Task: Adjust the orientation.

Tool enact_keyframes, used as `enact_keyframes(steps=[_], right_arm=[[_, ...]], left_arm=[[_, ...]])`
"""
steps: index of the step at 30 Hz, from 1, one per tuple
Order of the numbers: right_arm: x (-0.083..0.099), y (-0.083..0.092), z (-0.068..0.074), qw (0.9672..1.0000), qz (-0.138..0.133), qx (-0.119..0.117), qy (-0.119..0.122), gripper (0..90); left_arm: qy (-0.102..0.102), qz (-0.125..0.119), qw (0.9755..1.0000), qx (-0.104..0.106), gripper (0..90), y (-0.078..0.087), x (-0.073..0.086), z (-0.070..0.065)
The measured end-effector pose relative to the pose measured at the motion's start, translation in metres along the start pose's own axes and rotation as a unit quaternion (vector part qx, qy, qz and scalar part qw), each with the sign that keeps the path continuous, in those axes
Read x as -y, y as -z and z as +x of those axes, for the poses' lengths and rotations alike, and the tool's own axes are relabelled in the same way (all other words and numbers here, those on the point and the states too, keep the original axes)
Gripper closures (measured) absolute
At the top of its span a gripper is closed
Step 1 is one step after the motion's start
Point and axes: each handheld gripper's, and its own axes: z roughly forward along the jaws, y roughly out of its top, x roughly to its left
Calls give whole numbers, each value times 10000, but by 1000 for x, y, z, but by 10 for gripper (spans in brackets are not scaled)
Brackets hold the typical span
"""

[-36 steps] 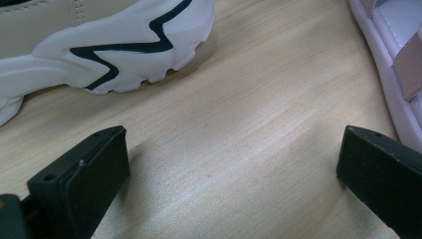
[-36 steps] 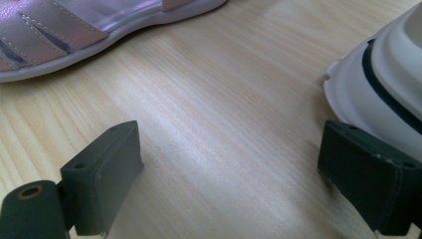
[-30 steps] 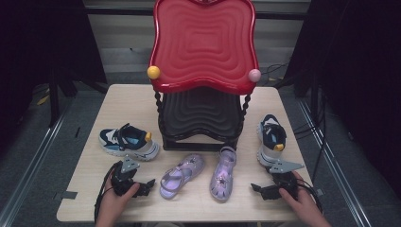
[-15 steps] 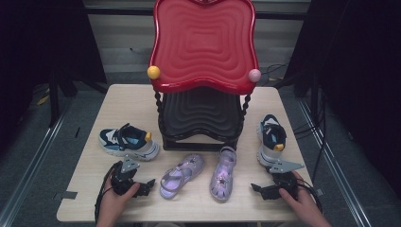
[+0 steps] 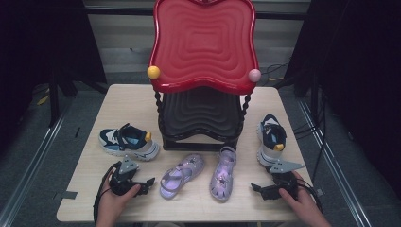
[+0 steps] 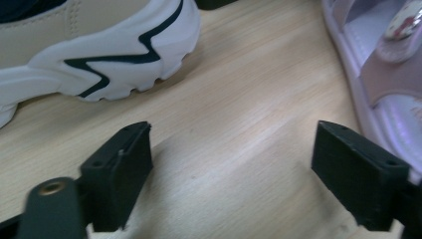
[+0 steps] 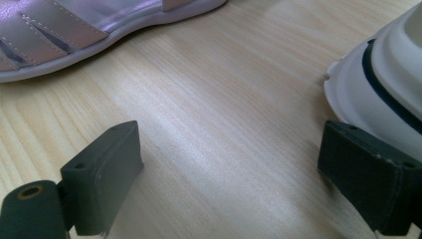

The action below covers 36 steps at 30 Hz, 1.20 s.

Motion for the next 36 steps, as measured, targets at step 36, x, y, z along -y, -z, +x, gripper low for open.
enact_keyframes(steps=[36], right_arm=[[0,0,0,10000,6,0,-8,94]], left_arm=[[491,-661,9964,197,159,15,-27,-12]])
